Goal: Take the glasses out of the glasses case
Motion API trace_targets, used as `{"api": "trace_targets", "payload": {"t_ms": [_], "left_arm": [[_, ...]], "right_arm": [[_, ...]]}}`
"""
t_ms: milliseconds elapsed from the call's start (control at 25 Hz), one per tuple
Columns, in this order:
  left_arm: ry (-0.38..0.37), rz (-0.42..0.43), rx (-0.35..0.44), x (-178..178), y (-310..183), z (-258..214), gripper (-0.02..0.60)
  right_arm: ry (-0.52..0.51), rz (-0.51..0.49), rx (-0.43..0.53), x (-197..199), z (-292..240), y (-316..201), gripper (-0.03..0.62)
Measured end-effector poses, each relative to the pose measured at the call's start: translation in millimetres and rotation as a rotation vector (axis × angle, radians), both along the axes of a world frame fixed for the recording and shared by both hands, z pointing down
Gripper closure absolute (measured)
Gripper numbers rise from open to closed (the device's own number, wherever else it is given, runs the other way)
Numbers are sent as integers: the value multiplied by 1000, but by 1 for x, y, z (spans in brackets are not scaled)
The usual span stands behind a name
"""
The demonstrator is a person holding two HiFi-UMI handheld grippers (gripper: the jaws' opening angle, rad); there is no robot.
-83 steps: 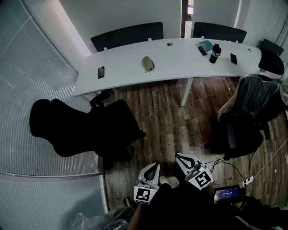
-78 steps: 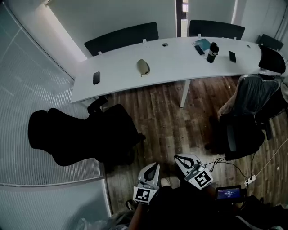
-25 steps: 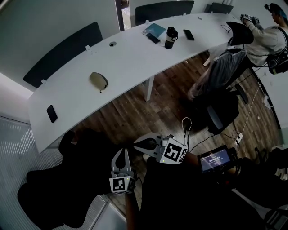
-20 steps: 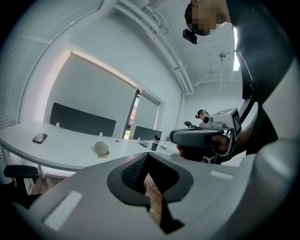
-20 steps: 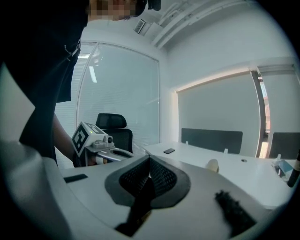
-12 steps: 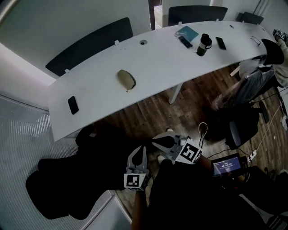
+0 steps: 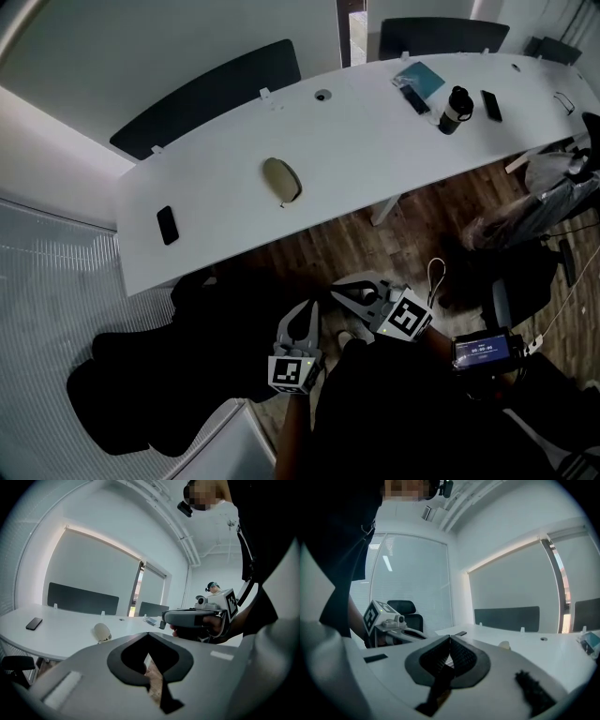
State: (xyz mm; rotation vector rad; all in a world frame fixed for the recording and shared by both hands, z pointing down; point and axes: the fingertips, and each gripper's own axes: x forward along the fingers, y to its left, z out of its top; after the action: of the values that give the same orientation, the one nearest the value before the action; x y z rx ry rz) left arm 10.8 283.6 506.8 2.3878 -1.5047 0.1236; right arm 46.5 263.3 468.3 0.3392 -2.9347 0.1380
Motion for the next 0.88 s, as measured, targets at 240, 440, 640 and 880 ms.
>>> {"api": "trace_targets", "payload": {"t_ms": [240, 440, 640, 880], "left_arm": [[-7, -36, -29, 14, -36, 2, 576], [62, -116, -75, 26, -73, 0, 577], [82, -143, -100, 52, -103, 0, 576], [57, -137, -132, 53, -119, 7, 576]], "right_arm": [[-29, 3, -17, 21, -1, -39, 585], [-53, 25, -40, 44, -3, -69, 585], [-77, 76, -87, 73, 9, -91, 585], [-96, 151, -106, 89, 10, -115, 585]]}}
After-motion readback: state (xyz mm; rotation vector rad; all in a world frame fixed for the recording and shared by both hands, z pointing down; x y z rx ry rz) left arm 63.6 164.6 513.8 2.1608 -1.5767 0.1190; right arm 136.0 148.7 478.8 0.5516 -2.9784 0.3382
